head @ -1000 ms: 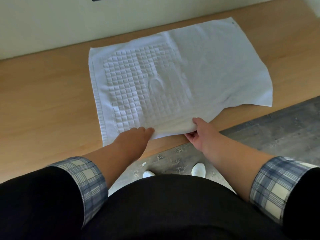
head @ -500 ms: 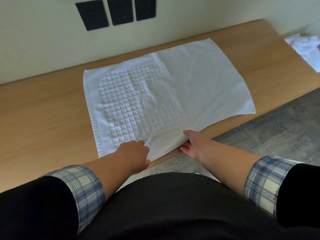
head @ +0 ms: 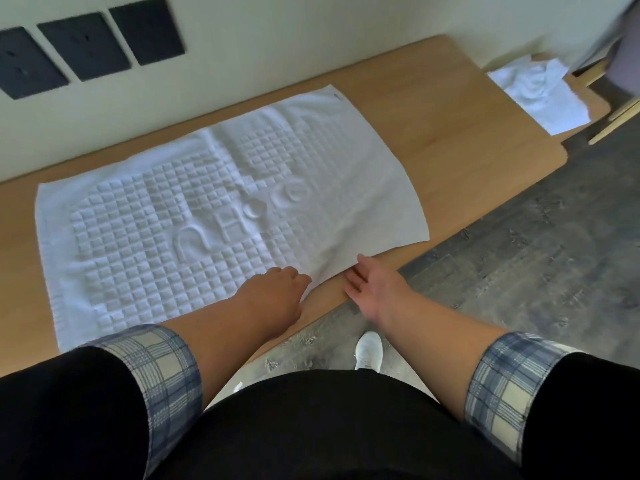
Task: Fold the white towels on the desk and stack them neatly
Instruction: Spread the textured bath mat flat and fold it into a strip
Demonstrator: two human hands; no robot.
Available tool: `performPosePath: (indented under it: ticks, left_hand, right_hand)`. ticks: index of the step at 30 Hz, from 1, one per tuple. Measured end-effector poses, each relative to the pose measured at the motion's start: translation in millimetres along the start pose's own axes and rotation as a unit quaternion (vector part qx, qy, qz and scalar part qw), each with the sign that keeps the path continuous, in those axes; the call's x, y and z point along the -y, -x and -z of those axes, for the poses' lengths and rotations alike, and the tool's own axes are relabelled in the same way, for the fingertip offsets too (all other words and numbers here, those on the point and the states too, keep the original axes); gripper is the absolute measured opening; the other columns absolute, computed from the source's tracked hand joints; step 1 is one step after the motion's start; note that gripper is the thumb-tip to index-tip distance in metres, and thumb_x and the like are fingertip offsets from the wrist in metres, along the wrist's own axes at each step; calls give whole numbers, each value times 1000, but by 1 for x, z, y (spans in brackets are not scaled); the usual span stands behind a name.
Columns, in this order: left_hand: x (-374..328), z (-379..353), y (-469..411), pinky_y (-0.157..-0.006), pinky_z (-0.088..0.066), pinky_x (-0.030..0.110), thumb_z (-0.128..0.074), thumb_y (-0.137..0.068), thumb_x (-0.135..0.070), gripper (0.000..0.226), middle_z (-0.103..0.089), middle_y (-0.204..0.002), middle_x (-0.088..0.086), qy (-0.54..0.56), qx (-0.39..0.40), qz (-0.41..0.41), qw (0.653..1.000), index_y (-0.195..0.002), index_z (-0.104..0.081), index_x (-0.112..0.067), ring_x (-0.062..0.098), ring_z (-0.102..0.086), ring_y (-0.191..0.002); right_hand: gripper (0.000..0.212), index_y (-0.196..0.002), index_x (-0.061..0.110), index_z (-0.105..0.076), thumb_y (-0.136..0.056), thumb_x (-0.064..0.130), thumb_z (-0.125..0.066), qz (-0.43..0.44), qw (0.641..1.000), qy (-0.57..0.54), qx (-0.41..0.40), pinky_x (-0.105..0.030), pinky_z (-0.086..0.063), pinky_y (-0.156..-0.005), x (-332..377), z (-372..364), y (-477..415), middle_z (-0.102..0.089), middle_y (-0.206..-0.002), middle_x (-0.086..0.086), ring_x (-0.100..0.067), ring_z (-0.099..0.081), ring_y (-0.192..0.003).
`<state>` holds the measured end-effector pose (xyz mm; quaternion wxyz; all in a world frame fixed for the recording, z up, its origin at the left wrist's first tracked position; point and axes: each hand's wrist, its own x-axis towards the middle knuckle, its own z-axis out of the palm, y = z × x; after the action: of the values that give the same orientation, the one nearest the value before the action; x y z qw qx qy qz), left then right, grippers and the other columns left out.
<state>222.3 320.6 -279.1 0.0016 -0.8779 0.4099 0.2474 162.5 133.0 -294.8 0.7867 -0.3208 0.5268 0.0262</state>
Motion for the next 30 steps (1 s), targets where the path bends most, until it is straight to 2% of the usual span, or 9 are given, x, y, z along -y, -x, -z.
performPosePath:
  ticks: [6, 9, 11, 14, 18, 20, 25, 27, 30]
  left_hand:
    - [-64, 14, -88, -90, -42, 37, -53, -96, -31, 41, -45, -134, 4, -81, -63, 12, 995, -135, -48, -21, 25, -47, -113]
    - [-89, 15, -124, -89, -42, 37, -56, -95, -35, 41, -49, -128, 4, -109, -52, 1, 993, -133, -48, -21, 25, -48, -111]
    - [-105, 17, -144, -89, -43, 38, -59, -94, -38, 46, -50, -128, 5, -85, -31, 19, 996, -135, -45, -22, 26, -49, -113]
    - [-125, 16, -166, -87, -46, 39, -61, -93, -36, 48, -51, -124, 5, -58, -12, 61, 996, -135, -43, -21, 26, -53, -111]
    - [-143, 19, -185, -64, -40, 35, -61, -91, -18, 35, -51, -100, 3, -36, -5, 101, 994, -123, -46, -17, 23, -56, -85]
    - [-149, 22, -192, -59, -37, 34, -56, -88, -7, 34, -52, -97, 3, -19, 0, 112, 994, -119, -46, -16, 22, -54, -77]
    - [-167, 28, -202, -53, -32, 31, -44, -93, -21, 11, -54, -97, 3, 149, -17, 136, 979, -103, -43, -21, 20, -52, -73]
    - [-170, 28, -199, -55, -36, 31, -43, -96, -24, 10, -56, -102, 3, 184, -14, 142, 972, -105, -45, -20, 19, -55, -75]
    - [-168, 33, -195, -77, -49, 35, -40, -103, -33, 24, -56, -124, -2, 212, 25, 146, 966, -124, -48, -27, 19, -60, -94]
  right_hand:
    - [28, -127, 16, -56, -99, 21, -59, 23, 998, 20, -55, -37, -46, -86, 96, 61, -50, -62, -127, -4, -19, -60, -108]
    - [18, -114, 19, -63, -98, 27, -62, 10, 995, 71, -68, -32, -50, -71, 131, 82, -69, -67, -109, -1, -15, -66, -97]
    - [8, -99, 17, -66, -97, 25, -64, 7, 991, 113, -75, -29, -51, -63, 147, 92, -79, -67, -90, 1, -11, -65, -79]
    - [6, -90, 16, -64, -95, 17, -62, 19, 981, 177, -73, -27, -55, -59, 164, 103, -92, -62, -76, 0, -9, -59, -63]
    - [5, -95, 15, -61, -93, 19, -58, 32, 963, 260, -59, -31, -56, -70, 178, 115, -98, -59, -78, -2, -12, -54, -67]
    - [16, -104, 15, -60, -92, 26, -61, 40, 944, 324, -40, -34, -56, -72, 181, 118, -99, -60, -85, -3, -13, -54, -70]
    - [48, -117, 15, -53, -83, 47, -66, 50, 897, 439, -36, -37, -51, -70, 187, 114, -102, -64, -105, -5, -23, -62, -85]
    - [54, -120, 12, -50, -81, 46, -67, 30, 893, 448, -37, -33, -46, -62, 189, 110, -98, -65, -106, -7, -26, -64, -90]
    - [51, -116, 7, -51, -77, 35, -66, 18, 886, 461, -40, -30, -38, -54, 197, 107, -96, -65, -98, -10, -29, -63, -79]
